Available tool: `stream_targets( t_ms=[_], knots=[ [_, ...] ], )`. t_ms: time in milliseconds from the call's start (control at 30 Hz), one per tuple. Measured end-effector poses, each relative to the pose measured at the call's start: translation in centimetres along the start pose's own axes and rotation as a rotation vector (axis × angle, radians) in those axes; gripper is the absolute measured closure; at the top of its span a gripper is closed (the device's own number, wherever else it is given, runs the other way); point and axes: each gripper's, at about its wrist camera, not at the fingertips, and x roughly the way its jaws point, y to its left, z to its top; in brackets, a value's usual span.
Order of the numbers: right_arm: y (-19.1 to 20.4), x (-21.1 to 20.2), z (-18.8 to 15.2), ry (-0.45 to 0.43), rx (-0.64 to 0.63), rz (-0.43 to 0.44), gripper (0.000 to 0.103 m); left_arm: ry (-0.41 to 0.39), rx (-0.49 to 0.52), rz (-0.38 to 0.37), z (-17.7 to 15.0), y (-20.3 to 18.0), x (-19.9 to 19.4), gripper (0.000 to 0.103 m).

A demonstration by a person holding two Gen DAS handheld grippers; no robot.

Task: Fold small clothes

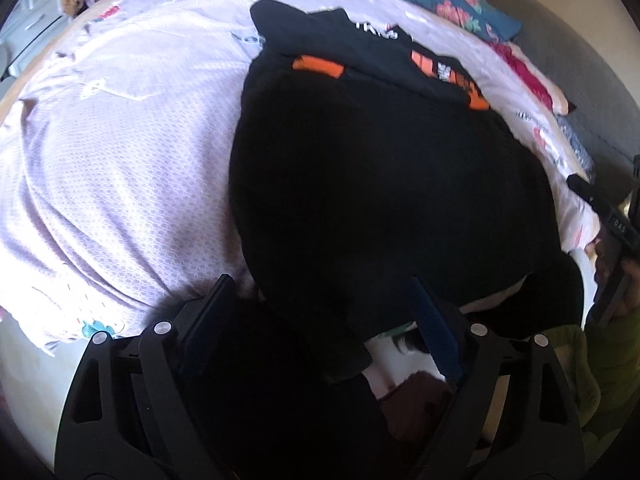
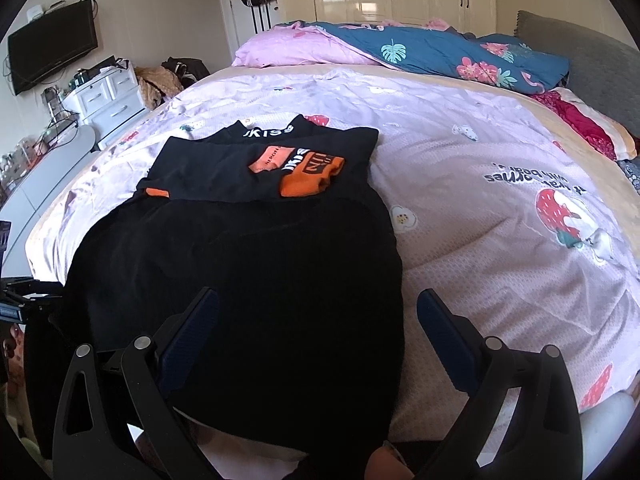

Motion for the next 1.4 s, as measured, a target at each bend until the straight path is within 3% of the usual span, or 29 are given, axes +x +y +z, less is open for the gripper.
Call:
stream_targets(
  t_ms=[200, 367, 433, 500, 600, 667, 767, 867, 933, 1000, 1100, 1200, 1400],
  knots=[
    [-0.6, -0.4, -1.3, 0.027, 0.001, -0.021, 0.004, 0.045, 0.006, -0.012, 0.3, -0.2, 0.6, 0.023],
    [-1.3, -0.4, -2.8, 0.072, -0.016, -0.027, 0.004, 0.081, 0.031, 0.027, 0.7, -0.4, 1.9, 0.033],
    [-1.7, -0.3, -3.2, 0.097, -0.015, -0.026, 0.004, 0.091, 0.03, 0.026, 0.9, -0.4, 2.3, 0.05],
    [-1.9, -0.3, -3.7, 0.106, -0.02, -0.02, 0.004, 0.093, 0.042, 0.041, 0.8, -0.6, 2.6, 0.055],
    [-2.2, -0.1, -4.7, 0.139, -0.028, -0.002, 0.004, 0.088, 0.062, 0.031, 0.7, -1.1, 2.8, 0.073],
    [-2.3, 0.1, -5.3, 0.166, -0.03, 0.005, 0.004, 0.08, 0.069, 0.034, 0.6, -1.1, 2.8, 0.076],
    [-2.2, 0.4, -6.3, 0.209, -0.052, 0.016, 0.007, 0.069, 0.071, 0.034, 0.4, -0.9, 2.6, 0.089],
    [-2.1, 0.9, -7.0, 0.239, -0.068, 0.022, 0.033, 0.053, 0.055, 0.016, 0.3, -0.5, 2.1, 0.097],
    [-2.2, 1.4, -7.2, 0.254, -0.07, 0.021, 0.041, 0.037, 0.053, 0.007, 0.2, -0.3, 1.5, 0.1],
    [-2.1, 1.8, -7.5, 0.265, -0.075, 0.031, 0.068, 0.009, 0.051, 0.004, 0.1, 0.0, 0.5, 0.1],
    [-1.7, 1.9, -7.8, 0.27, -0.112, 0.02, 0.092, -0.023, 0.05, -0.006, 0.1, 0.2, -0.7, 0.101],
    [-1.6, 0.4, -7.3, 0.22, -0.121, 0.047, 0.095, -0.052, 0.041, -0.019, 0.1, 0.5, -1.6, 0.101],
    [-2.4, -3.7, -4.4, 0.023, -0.061, 0.157, 0.095, -0.118, 0.005, -0.062, 0.9, 1.2, -3.3, 0.101]
  ],
)
